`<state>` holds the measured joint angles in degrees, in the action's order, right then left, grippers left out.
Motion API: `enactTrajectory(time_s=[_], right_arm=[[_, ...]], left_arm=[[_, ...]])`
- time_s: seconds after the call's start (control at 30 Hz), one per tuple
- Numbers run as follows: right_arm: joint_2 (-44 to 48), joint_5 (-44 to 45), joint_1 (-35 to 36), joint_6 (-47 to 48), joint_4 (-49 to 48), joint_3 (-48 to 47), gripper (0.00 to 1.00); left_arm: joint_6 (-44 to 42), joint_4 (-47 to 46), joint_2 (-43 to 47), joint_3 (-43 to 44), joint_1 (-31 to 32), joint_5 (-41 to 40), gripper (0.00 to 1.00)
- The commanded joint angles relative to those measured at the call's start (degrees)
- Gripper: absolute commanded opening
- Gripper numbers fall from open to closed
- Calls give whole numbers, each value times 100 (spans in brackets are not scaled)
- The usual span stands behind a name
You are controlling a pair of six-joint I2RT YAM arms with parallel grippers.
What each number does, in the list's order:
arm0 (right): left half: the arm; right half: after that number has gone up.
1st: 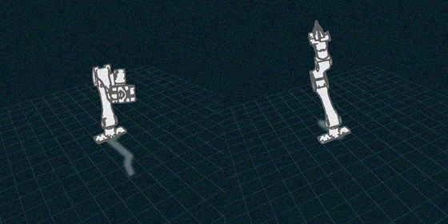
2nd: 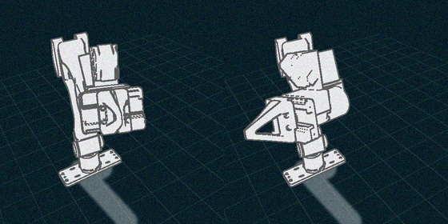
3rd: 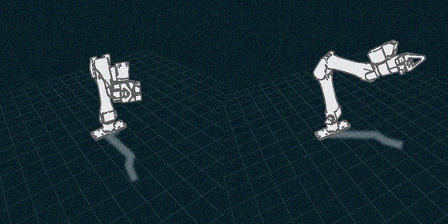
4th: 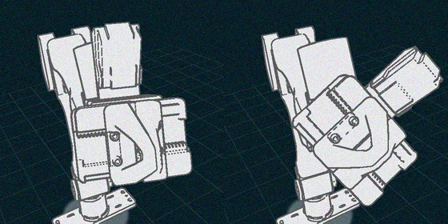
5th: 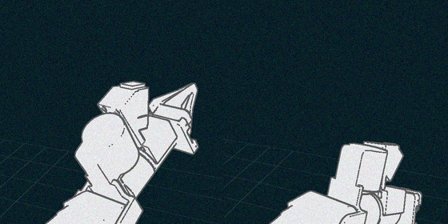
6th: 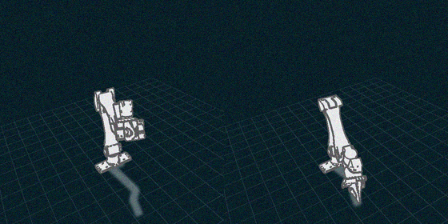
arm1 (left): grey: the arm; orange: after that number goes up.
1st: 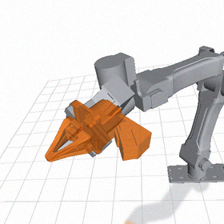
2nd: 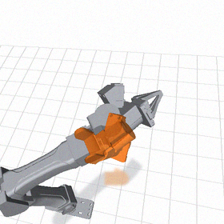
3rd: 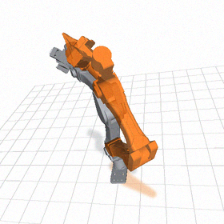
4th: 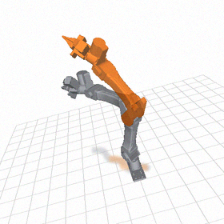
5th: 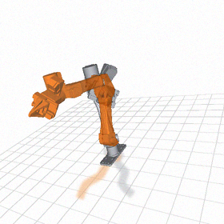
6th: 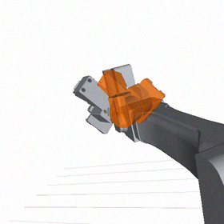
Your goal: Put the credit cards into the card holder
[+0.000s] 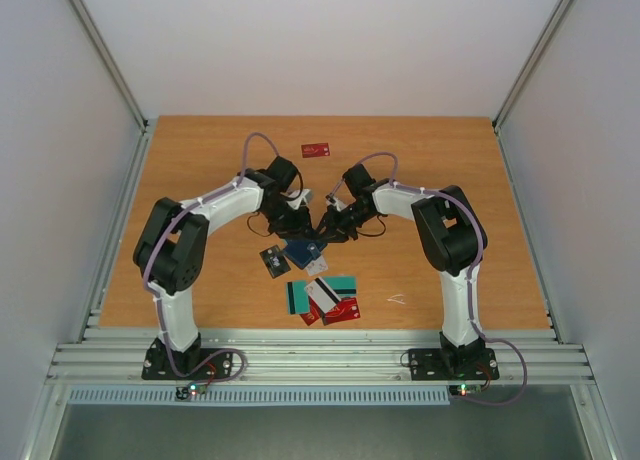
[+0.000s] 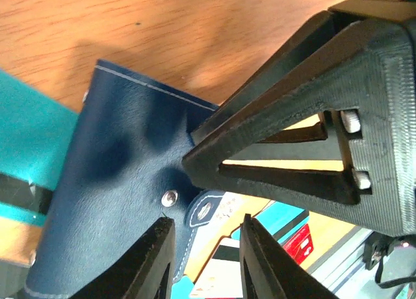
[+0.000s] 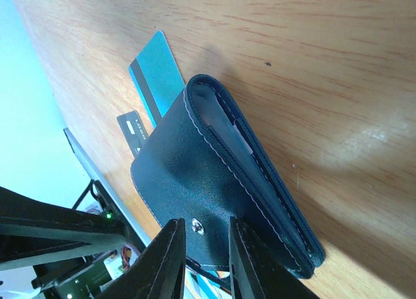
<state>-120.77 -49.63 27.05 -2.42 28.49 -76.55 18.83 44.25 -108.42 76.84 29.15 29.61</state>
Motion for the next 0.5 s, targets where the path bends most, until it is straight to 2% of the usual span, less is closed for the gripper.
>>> enactTrajectory(time_s=[0.0, 0.47], right_arm=[[-210, 427, 41, -13, 101, 172, 21], [-235, 445, 37, 52, 213, 78, 21]], left_arm=[[-614, -174, -297, 223, -28, 423, 29], [-785, -141, -490, 115, -31, 299, 22]])
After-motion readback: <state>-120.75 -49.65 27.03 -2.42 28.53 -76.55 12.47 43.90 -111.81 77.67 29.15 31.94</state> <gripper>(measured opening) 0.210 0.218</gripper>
